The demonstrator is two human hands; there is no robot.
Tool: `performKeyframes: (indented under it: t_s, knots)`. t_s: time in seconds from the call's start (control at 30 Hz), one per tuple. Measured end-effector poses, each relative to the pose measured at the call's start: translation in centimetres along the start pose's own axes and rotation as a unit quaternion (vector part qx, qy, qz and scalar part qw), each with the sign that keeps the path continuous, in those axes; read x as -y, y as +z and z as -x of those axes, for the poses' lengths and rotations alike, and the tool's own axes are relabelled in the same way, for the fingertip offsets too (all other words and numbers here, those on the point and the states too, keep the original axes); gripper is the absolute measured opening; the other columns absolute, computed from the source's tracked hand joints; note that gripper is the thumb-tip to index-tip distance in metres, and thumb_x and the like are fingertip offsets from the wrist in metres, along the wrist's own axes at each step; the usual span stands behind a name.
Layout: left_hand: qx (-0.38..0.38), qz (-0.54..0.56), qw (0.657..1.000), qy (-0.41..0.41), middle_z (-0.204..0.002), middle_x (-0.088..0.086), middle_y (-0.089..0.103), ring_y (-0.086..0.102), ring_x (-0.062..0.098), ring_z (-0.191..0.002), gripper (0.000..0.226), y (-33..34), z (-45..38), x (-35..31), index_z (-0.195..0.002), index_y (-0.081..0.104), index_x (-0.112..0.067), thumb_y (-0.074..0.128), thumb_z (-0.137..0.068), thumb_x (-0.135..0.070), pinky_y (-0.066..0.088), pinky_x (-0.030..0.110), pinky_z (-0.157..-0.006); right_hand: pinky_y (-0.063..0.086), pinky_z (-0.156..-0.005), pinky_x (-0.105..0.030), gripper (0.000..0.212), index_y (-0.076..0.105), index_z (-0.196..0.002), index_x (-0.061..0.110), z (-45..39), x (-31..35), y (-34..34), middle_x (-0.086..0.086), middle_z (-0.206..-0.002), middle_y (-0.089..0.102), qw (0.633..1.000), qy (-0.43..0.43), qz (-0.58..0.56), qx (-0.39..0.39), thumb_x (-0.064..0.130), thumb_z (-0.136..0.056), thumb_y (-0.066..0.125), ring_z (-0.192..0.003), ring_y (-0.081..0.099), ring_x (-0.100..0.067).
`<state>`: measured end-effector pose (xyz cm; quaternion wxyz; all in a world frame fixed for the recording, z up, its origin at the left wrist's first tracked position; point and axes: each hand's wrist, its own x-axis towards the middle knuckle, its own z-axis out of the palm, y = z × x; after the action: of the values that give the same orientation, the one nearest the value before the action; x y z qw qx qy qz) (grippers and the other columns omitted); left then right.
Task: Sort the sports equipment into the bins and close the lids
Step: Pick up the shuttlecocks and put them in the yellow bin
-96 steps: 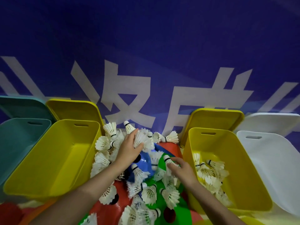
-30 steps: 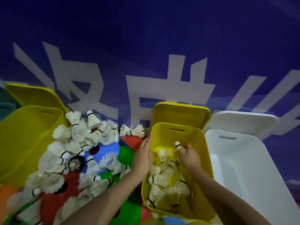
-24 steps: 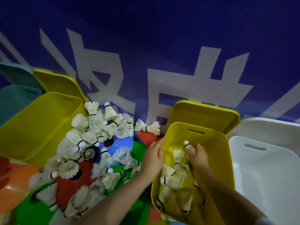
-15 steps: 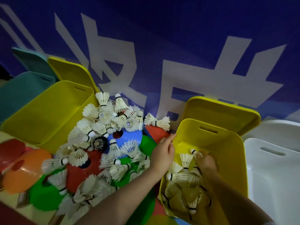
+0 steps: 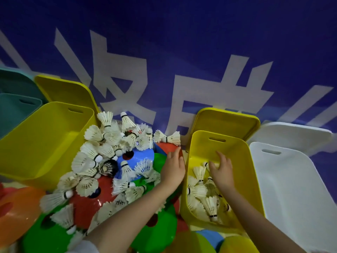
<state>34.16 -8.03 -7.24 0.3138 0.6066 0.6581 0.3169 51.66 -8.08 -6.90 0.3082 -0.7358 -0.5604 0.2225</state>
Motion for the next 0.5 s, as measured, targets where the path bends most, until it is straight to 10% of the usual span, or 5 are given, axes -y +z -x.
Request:
performKeyframes:
  t_s: [0.5]
  knots:
    - [0.114, -0.114, 0.978, 0.132, -0.124, -0.005, 0.050, 0.054, 0.003, -0.097, 0.037, -20.9, 6.5, 14.0, -0.134, 0.048, -0.027, 0.047, -0.097, -0.029, 0.044, 0.021, -0.078, 0.044, -0.098, -0.034, 0.045, 0.049, -0.133, 0.026, 14.4, 12.8, 9.7, 0.009, -0.129, 0.051, 0.976, -0.193, -0.045, 0.095, 0.038, -0.089, 0.046, -0.119, 0.045, -0.005]
